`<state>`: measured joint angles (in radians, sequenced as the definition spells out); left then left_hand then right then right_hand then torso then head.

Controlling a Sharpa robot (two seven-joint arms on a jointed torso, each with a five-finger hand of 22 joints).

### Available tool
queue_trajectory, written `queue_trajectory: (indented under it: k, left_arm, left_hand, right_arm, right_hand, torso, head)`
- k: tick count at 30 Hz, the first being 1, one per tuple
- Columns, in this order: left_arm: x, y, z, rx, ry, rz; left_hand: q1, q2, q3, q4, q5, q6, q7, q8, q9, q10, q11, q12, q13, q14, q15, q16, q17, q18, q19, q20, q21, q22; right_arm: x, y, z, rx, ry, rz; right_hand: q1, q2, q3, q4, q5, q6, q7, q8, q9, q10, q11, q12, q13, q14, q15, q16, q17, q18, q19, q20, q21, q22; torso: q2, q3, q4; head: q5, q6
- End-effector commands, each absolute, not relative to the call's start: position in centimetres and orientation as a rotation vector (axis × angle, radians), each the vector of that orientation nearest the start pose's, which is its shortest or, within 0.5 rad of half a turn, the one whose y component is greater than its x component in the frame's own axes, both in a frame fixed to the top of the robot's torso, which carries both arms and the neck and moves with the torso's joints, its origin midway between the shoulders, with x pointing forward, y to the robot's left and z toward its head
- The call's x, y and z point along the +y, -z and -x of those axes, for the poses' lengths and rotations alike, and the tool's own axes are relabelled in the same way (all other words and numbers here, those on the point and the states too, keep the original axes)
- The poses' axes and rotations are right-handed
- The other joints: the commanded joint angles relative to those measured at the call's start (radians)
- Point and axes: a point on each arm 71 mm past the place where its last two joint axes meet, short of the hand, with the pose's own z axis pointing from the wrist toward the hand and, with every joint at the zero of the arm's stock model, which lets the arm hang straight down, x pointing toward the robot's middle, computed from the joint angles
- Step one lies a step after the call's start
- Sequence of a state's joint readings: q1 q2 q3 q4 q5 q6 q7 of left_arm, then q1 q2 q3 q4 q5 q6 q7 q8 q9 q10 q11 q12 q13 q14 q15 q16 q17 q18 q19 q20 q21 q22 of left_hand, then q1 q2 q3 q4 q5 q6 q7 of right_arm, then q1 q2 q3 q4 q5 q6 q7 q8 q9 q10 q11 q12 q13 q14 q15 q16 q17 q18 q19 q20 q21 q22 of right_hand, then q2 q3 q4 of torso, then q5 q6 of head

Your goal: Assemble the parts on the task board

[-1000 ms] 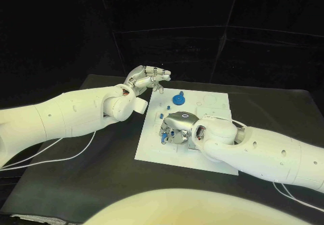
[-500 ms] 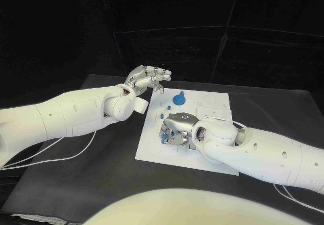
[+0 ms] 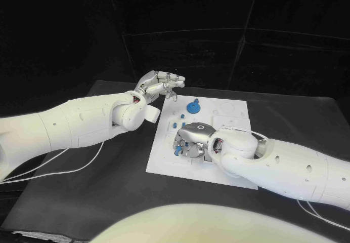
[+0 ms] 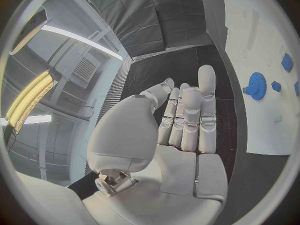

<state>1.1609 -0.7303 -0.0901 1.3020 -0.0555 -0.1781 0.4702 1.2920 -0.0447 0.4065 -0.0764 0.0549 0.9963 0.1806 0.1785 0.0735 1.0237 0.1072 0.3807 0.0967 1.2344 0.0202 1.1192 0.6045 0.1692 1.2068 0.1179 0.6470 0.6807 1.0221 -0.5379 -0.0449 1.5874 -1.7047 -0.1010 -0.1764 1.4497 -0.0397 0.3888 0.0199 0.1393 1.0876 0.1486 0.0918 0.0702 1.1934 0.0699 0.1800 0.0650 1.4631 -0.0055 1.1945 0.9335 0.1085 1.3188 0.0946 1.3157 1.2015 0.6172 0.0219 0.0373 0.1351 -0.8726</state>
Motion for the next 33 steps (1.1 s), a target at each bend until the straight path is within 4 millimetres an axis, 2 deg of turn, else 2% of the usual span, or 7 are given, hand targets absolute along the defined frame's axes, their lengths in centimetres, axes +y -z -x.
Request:
queue_trajectory:
  k: [1,15,19,22,26,33]
  left_arm:
    - [21.03,22.18,-51.14,1.457,1.579,1.036]
    - [21.06,22.18,-51.12,1.457,1.579,1.036]
    - [21.04,22.18,-51.12,1.458,1.579,1.036]
    - [21.03,22.18,-51.11,1.458,1.58,1.036]
    - [21.05,22.18,-51.1,1.458,1.579,1.036]
    - [21.04,22.17,-51.08,1.459,1.58,1.036]
  left_hand:
    - [0.004,0.002,-0.007,-0.001,0.004,-0.009,0.001,0.006,-0.001,-0.01,0.0,0.008,0.002,-0.006,0.001,-0.006,-0.004,0.014,-0.001,0.002,-0.006,-0.002]
    - [0.004,0.002,-0.007,-0.001,0.004,-0.009,0.001,0.006,-0.001,-0.01,0.0,0.008,0.002,-0.006,0.001,-0.006,-0.004,0.014,-0.001,0.002,-0.006,-0.002]
    - [0.004,0.002,-0.007,-0.001,0.004,-0.009,0.001,0.006,-0.001,-0.01,0.0,0.008,0.002,-0.006,0.001,-0.006,-0.004,0.014,-0.001,0.002,-0.006,-0.002]
    - [0.004,0.002,-0.007,-0.001,0.004,-0.009,0.001,0.006,-0.001,-0.01,0.0,0.008,0.002,-0.006,0.001,-0.006,-0.004,0.014,-0.001,0.002,-0.006,-0.002]
    - [0.004,0.002,-0.007,-0.001,0.004,-0.009,0.001,0.006,-0.001,-0.01,0.0,0.008,0.002,-0.006,0.001,-0.006,-0.004,0.014,-0.001,0.002,-0.006,-0.002]
    - [0.004,0.002,-0.007,-0.001,0.004,-0.009,0.001,0.006,-0.001,-0.01,0.0,0.008,0.002,-0.006,0.001,-0.006,-0.004,0.014,-0.001,0.002,-0.006,-0.002]
  right_arm:
    - [-2.88,25.44,-39.79,1.829,-0.844,0.594]
    - [-2.81,25.49,-39.79,1.829,-0.838,0.602]
    - [-2.62,25.55,-39.72,1.838,-0.838,0.613]
    - [-2.55,25.63,-39.75,1.845,-0.841,0.616]
    - [-2.57,25.71,-39.83,1.85,-0.838,0.614]
    - [-2.5,25.77,-39.92,1.852,-0.833,0.611]
  right_hand:
    - [0.002,-0.01,0.004,0.0,0.003,0.006,0.002,0.004,0.001,0.001,0.005,-0.005,0.002,0.014,-0.002,0.003,0.0,-0.02,0.004,0.005,0.004,0.001]
    - [0.0,-0.013,0.006,-0.001,0.004,0.006,0.002,0.003,0.001,0.001,0.006,-0.007,0.001,0.013,-0.002,0.004,0.001,-0.02,0.004,0.005,0.005,0.002]
    - [-0.016,-0.027,0.006,0.0,0.008,-0.001,0.004,-0.003,-0.001,-0.004,0.008,-0.015,0.001,0.012,0.0,0.007,0.002,-0.02,0.002,0.007,0.005,0.002]
    - [-0.045,-0.048,-0.004,0.01,0.028,-0.024,0.014,-0.018,-0.004,-0.02,0.016,-0.028,0.0,0.012,0.007,0.013,0.008,-0.02,0.001,0.012,0.006,0.003]
    - [-0.065,-0.065,-0.017,0.018,0.037,-0.043,0.016,-0.027,-0.005,-0.032,0.021,-0.034,0.0,0.012,0.011,0.018,0.012,-0.02,0.0,0.016,0.006,0.003]
    - [-0.07,-0.07,-0.021,0.02,0.039,-0.059,0.017,-0.028,-0.005,-0.058,0.026,-0.045,-0.001,0.01,0.014,0.018,0.009,-0.018,-0.005,0.02,0.002,-0.001]
  torso:
    - [0.001,-0.0006,0.001]
    - [0.001,-0.0003,0.0005]
    - [0.0,-0.0007,0.0009]
    - [0.0,-0.0005,0.0016]
    - [-0.001,-0.0006,0.0005]
    - [0.0,-0.0002,-0.0002]
  head:
    - [-0.002,0.0]
    - [0.002,0.0]
    - [0.001,0.0]
    - [0.002,0.0]
    - [0.003,0.0]
    - [0.002,0.0]
